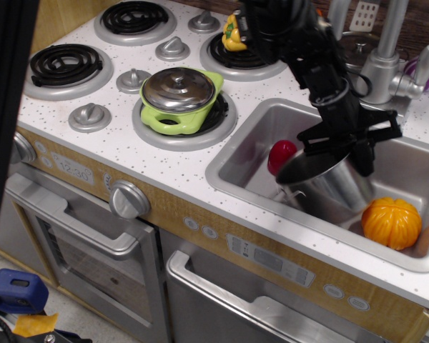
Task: Flip pot upright in sink
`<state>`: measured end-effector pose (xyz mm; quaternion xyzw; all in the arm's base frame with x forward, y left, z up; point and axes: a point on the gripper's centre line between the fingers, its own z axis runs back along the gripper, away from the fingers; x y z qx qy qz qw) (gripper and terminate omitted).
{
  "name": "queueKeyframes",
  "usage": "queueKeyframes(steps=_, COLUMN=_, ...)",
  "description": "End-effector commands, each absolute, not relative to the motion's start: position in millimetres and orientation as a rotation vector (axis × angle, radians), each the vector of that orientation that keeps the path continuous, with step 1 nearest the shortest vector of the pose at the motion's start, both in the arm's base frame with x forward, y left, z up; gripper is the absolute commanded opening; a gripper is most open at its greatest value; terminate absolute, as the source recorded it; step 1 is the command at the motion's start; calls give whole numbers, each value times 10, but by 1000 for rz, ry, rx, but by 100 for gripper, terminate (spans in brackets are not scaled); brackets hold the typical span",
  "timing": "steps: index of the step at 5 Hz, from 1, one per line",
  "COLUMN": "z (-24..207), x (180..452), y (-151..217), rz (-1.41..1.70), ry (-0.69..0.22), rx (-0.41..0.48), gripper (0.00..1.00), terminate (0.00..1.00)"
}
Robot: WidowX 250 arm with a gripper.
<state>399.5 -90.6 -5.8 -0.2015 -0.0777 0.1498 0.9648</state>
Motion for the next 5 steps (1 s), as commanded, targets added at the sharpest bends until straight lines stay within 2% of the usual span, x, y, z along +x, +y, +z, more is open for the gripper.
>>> queueKeyframes(steps=1, z=296, x=4131, y=-919, rz=254, ry=-345, rx=-277, gripper=0, terminate=0)
queueKeyframes(steps=2, z=165, x=4107, y=-932, rz=193, ry=-419, rx=-191, gripper=100, terminate=0)
queueKeyframes(steps=4, z=165, x=4107, y=-932, rz=193, ry=-419, rx=-191, gripper=100, terminate=0)
queueKeyframes(steps=5, z=165, x=4107, y=-932, rz=193, ry=-419, rx=-191, gripper=100, terminate=100)
